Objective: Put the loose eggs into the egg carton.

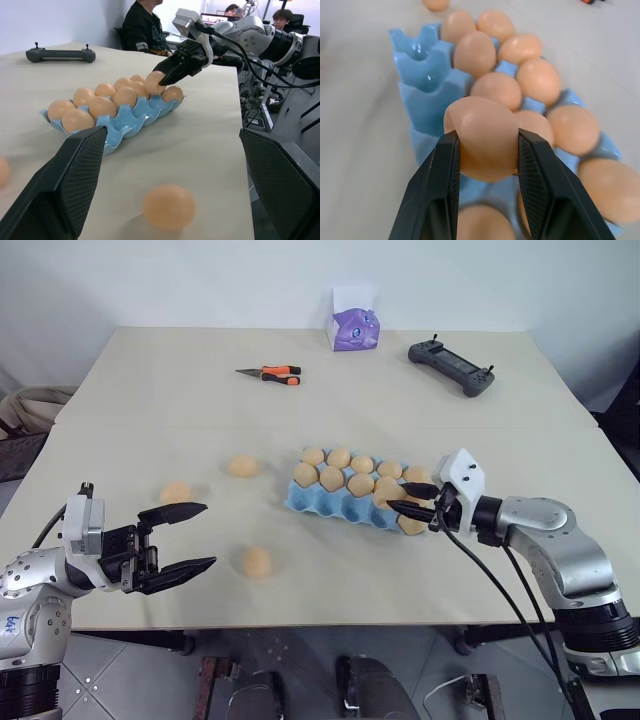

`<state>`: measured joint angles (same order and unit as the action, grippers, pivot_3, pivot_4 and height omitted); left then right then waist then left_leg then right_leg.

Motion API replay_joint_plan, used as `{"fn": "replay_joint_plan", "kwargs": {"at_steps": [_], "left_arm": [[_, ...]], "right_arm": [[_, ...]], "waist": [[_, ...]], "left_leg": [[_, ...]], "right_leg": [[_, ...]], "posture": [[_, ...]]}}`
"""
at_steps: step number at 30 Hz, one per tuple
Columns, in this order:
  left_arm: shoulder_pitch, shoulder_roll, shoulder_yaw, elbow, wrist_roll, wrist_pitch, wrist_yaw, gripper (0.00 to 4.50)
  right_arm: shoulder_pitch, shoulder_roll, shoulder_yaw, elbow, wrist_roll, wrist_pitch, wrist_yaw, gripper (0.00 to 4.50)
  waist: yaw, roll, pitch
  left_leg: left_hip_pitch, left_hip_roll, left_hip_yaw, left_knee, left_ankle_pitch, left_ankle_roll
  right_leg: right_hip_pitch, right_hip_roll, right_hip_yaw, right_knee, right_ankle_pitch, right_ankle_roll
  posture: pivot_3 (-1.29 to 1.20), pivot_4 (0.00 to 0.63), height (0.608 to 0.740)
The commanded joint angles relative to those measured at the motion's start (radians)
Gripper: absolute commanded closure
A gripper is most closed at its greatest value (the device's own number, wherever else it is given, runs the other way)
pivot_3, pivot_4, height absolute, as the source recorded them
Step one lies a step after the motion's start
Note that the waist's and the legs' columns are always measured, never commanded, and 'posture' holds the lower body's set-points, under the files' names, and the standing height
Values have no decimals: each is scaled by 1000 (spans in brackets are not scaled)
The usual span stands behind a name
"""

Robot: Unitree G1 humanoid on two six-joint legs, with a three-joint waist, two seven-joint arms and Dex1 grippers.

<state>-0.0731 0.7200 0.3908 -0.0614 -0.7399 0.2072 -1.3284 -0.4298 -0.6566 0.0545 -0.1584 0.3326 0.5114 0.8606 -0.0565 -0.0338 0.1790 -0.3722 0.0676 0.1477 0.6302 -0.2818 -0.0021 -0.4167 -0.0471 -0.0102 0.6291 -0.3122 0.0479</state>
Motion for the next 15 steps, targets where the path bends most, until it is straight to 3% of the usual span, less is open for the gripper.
{"fn": "replay_joint_plan", "kwargs": {"at_steps": [1, 9, 15], "left_arm": [[1, -2, 19, -21, -5, -17, 9, 0], [14, 1, 29, -26, -6, -28, 22, 0], [24, -4, 32, -32, -4, -34, 36, 0]], "right_arm": [[-23, 4, 14, -17, -8, -2, 7, 2788], [-40, -30, 4, -7, -10, 5, 30, 84], [-42, -62, -33, -37, 27, 7, 74, 21]], "waist": [[0, 0, 0], [1, 0, 0], [0, 0, 0]], "left_leg": [[0, 0, 0, 0, 0, 0], [0, 0, 0, 0, 0, 0], [0, 0, 0, 0, 0, 0]], "right_leg": [[0, 0, 0, 0, 0, 0], [0, 0, 0, 0, 0, 0], [0, 0, 0, 0, 0, 0]], "posture": [[0, 150, 740], [0, 150, 740], [0, 150, 740]]}}
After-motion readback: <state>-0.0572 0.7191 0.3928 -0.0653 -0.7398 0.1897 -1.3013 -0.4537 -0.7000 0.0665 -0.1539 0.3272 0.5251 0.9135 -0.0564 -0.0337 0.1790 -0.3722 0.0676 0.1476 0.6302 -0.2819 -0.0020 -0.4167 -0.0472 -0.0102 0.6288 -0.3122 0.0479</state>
